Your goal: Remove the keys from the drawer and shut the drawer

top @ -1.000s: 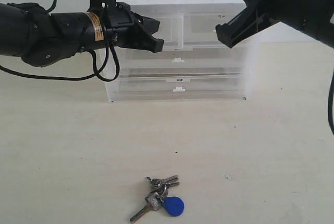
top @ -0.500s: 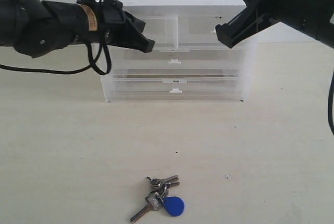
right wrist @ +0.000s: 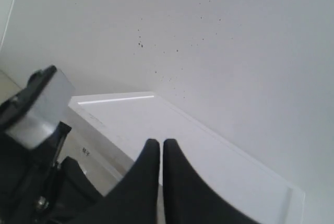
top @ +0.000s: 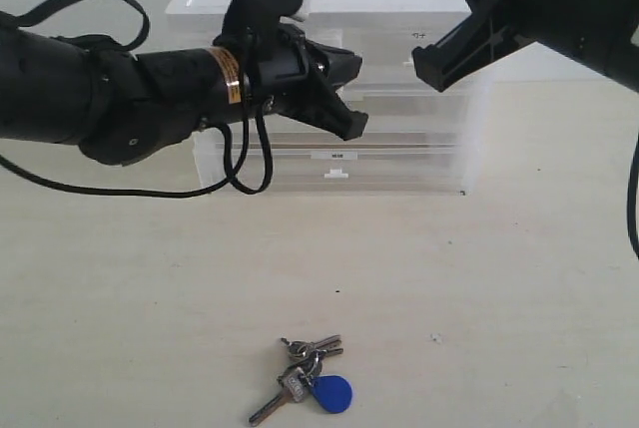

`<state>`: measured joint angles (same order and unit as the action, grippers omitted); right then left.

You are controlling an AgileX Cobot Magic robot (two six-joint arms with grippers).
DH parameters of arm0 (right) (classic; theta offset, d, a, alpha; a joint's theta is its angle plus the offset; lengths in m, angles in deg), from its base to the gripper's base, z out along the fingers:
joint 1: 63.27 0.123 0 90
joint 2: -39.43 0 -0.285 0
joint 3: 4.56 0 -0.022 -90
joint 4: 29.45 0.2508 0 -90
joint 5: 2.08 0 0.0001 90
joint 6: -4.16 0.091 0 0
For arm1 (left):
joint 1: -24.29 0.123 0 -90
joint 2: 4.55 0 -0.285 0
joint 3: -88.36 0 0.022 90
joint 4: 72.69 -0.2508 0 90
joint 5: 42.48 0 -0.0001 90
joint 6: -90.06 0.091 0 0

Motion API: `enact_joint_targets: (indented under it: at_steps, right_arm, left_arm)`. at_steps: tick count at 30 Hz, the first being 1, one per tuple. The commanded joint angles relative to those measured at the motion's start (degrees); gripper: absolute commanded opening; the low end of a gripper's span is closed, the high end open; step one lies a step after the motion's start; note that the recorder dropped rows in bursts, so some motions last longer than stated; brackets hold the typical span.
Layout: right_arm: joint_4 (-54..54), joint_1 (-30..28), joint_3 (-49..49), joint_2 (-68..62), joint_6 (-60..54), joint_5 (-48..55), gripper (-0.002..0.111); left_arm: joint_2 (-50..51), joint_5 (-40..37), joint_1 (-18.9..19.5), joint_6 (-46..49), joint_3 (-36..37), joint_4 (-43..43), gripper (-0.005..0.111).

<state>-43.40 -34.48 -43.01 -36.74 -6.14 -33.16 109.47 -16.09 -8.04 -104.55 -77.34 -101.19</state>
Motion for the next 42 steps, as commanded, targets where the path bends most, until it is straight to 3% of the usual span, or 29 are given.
enact_joint_targets:
  at_steps: [1,8,20,26,31,35,39,42]
  right_arm:
    - [0.3,-0.2,-0.3,0.4,-0.1,0.0,0.000]
    - [0.3,-0.2,-0.3,0.4,-0.1,0.0,0.000]
    - [0.3,-0.2,-0.3,0.4,-0.4,0.0,0.000]
    - [0.8,-0.2,-0.3,0.3,-1.0,1.0,0.000]
    - [13.1,-0.2,-0.3,-5.0,-12.3,0.4,0.000]
    - [13.3,-0.2,3.0,-13.4,-12.6,1.8,0.000]
    - [12.2,-0.2,6.6,-21.6,-11.0,3.8,0.000]
    - [9.1,-0.2,8.1,-25.2,-7.5,3.4,0.000]
  left_arm:
    - [3.7,-5.3,-0.2,2.3,-5.0,0.0,0.004]
    - [5.4,-15.4,1.1,2.7,-8.8,0.4,0.004]
    - [1.0,-19.7,3.8,2.6,-8.7,1.3,0.004]
    - [-1.3,-25.9,6.1,2.7,-8.3,2.1,0.004]
    - [-10.0,-21.0,6.1,2.8,-1.3,0.8,0.004]
    - [-18.1,-20.9,9.9,2.7,2.9,4.5,0.004]
    - [-22.3,-22.3,16.1,2.1,5.3,8.9,0.004]
    - [-23.1,-19.0,20.4,-0.7,7.8,9.6,0.004]
